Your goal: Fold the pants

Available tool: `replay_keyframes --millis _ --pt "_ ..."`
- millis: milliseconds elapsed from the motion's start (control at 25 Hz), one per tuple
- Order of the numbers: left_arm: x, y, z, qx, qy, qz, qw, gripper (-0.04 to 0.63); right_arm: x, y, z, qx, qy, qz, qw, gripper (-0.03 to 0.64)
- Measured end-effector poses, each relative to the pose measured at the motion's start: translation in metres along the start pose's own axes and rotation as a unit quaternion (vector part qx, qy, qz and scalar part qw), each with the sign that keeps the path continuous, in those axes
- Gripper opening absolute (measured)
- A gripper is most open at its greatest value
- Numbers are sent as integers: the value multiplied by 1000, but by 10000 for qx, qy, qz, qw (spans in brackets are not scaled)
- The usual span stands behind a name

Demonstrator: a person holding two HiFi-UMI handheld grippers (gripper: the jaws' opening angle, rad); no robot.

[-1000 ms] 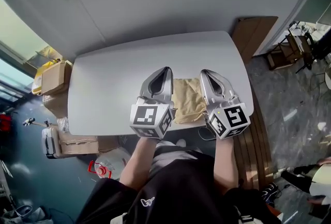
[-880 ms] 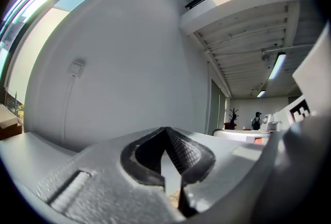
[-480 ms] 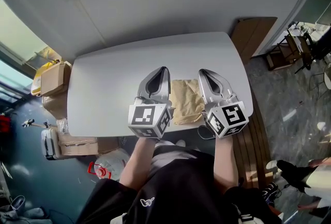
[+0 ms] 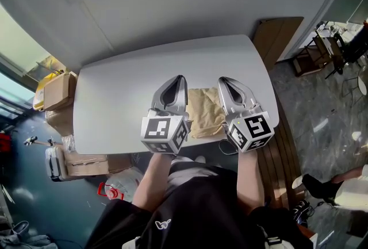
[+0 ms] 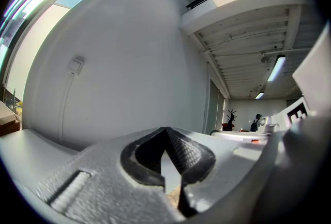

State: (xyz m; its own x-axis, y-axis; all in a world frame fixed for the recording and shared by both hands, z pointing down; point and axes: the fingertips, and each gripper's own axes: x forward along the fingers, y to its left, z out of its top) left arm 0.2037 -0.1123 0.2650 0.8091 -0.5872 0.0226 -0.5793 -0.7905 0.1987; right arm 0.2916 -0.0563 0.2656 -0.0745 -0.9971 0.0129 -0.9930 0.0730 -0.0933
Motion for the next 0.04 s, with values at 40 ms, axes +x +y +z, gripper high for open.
replay_keyframes --millis 40 --pt "0 -1 0 7 5 -7 10000 3 -1 -1 1 0 2 -4 10000 5"
